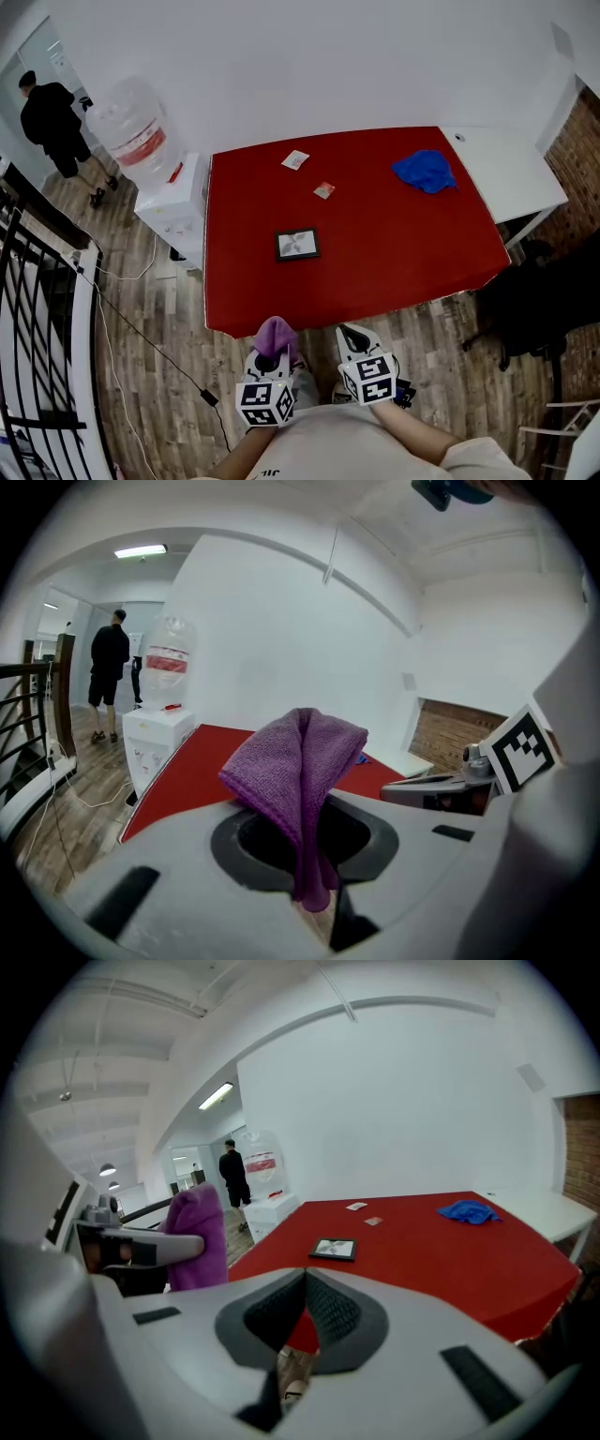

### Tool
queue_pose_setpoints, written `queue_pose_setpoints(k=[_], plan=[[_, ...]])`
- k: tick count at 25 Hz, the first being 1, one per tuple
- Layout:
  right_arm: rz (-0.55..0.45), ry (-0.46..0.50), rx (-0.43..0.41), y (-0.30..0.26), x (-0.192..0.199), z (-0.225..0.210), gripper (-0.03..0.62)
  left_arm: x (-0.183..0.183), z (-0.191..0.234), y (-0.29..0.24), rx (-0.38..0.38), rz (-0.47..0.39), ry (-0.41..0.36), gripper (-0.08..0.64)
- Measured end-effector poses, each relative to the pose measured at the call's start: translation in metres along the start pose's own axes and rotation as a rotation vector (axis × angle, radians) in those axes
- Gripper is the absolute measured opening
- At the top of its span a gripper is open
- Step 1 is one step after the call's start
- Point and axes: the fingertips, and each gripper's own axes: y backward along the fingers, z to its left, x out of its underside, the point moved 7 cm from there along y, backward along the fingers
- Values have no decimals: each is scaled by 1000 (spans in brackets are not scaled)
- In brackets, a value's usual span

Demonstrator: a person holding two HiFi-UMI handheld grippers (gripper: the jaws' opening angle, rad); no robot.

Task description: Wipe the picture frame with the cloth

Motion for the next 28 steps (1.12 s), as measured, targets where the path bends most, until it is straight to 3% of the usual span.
queue_pose_setpoints(k=[14,28], plan=[[-38,-23,97,-92,-65,7,5,-62,80,-80,116,9,-57,63],[-16,9,57,-126,-98,-25,5,-87,82,-122,80,7,-35,63]])
